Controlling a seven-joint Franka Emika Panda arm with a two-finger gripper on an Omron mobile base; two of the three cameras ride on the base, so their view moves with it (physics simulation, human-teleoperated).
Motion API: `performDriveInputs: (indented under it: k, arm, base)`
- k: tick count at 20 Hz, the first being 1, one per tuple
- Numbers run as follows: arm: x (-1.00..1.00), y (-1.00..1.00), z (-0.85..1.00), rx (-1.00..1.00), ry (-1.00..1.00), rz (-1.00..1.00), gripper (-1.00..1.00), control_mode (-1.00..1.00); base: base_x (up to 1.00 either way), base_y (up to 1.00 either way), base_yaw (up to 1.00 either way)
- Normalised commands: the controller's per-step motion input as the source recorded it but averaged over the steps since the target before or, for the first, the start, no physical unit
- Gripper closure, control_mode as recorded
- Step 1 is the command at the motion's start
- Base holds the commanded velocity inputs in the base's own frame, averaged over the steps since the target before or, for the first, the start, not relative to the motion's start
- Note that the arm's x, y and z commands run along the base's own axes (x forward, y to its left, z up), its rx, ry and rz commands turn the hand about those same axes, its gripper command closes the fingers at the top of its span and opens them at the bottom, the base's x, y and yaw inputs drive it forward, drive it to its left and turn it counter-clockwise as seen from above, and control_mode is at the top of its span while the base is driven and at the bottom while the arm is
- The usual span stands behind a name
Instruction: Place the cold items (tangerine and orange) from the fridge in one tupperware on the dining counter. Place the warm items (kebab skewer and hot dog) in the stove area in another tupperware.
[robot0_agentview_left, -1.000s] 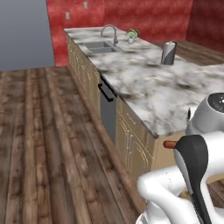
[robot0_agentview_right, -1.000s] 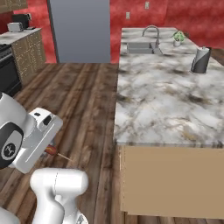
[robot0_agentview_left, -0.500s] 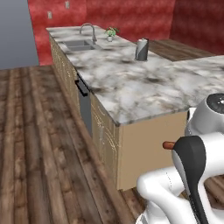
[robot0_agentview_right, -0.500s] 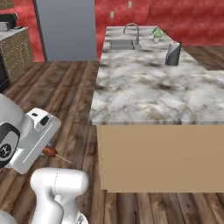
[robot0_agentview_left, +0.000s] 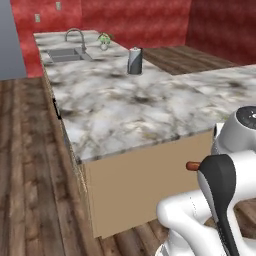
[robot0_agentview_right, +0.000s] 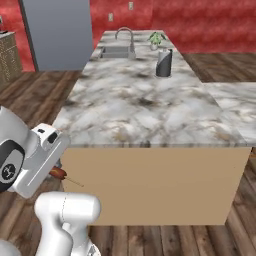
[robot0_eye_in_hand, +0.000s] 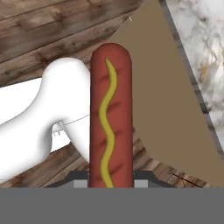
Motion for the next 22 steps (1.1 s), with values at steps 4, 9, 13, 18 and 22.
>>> performDriveInputs:
  k: [4, 9, 13, 18, 22]
  arm:
    - [0.00, 0.00, 0.00, 0.00, 0.00, 0.00, 1.00, 1.00]
    - [0.00, 0.00, 0.00, 0.00, 0.00, 0.00, 1.00, 1.00]
    - [0.00, 0.00, 0.00, 0.00, 0.00, 0.00, 1.00, 1.00]
    - [0.00, 0.00, 0.00, 0.00, 0.00, 0.00, 1.00, 1.00]
    - [0.00, 0.00, 0.00, 0.00, 0.00, 0.00, 1.00, 1.00]
  base:
    - [0.26, -1.00, 0.00]
    - [0.12, -1.00, 0.00]
    - [0.16, -1.00, 0.01]
    - [0.03, -1.00, 0.03]
    - [0.06, -1.00, 0.03]
